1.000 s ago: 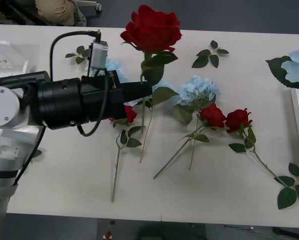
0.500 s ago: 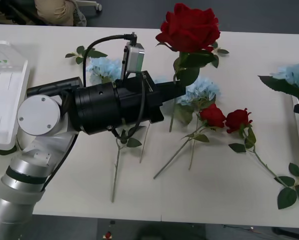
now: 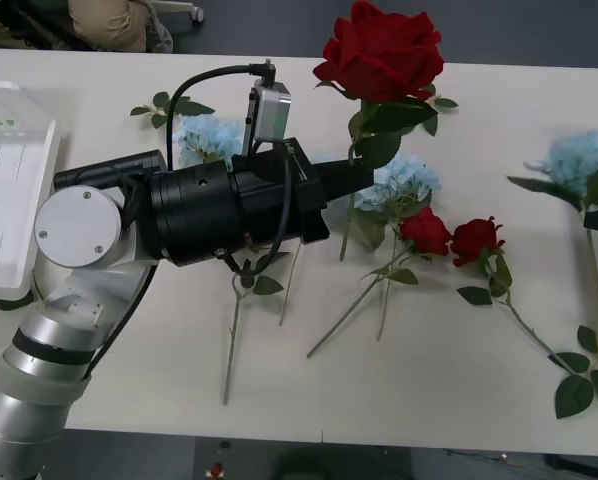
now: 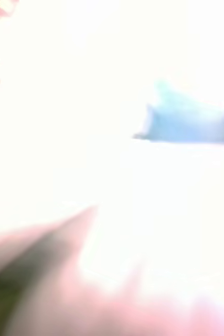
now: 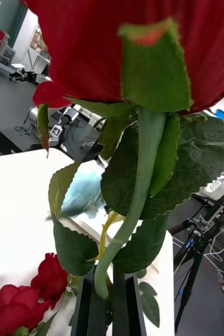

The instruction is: Put the red flowers into the right box and the blue flowers into the left box

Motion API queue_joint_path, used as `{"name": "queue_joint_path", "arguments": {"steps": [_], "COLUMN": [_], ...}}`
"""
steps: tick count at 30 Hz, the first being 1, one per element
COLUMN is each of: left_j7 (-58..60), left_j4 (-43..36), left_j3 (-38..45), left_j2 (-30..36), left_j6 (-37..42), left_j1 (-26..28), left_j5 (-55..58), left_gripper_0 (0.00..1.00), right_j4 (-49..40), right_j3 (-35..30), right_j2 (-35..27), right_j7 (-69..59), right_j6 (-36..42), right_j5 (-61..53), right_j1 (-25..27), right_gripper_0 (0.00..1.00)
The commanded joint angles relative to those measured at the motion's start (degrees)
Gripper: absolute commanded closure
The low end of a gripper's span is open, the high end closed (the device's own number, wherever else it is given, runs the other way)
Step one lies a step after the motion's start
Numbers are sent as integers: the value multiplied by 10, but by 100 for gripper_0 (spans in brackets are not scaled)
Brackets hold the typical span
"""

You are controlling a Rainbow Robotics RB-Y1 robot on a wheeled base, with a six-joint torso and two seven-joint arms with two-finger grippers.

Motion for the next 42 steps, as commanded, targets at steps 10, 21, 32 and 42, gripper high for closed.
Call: {"name": "queue_joint_path", "arguments": {"steps": [10, 21, 32, 42], "left_j7": [-13, -13, -13, -11], "left_j4": [-8, -3, -3, -2], "left_j3": [3, 2, -15, -46], "left_j2": [1, 2, 1, 1], "left_j6": [-4, -4, -27, -71], "left_j1": [-14, -14, -14, -14], "left_j5": [-10, -10, -4, 4], "left_gripper_0": [100, 100, 100, 100], "right_j4": [-11, -36, -57, -48], "right_j3": [-2, 1, 13, 30], "right_j2": [-20, -22, -7, 68], "right_j7": [66, 243, 329, 329], "right_j6": [-18, 25, 75, 83], "right_j5": [19, -98, -254, -263], "right_j1": [-17, -21, 16, 54], "right_gripper_0": [18, 18, 18, 18]}}
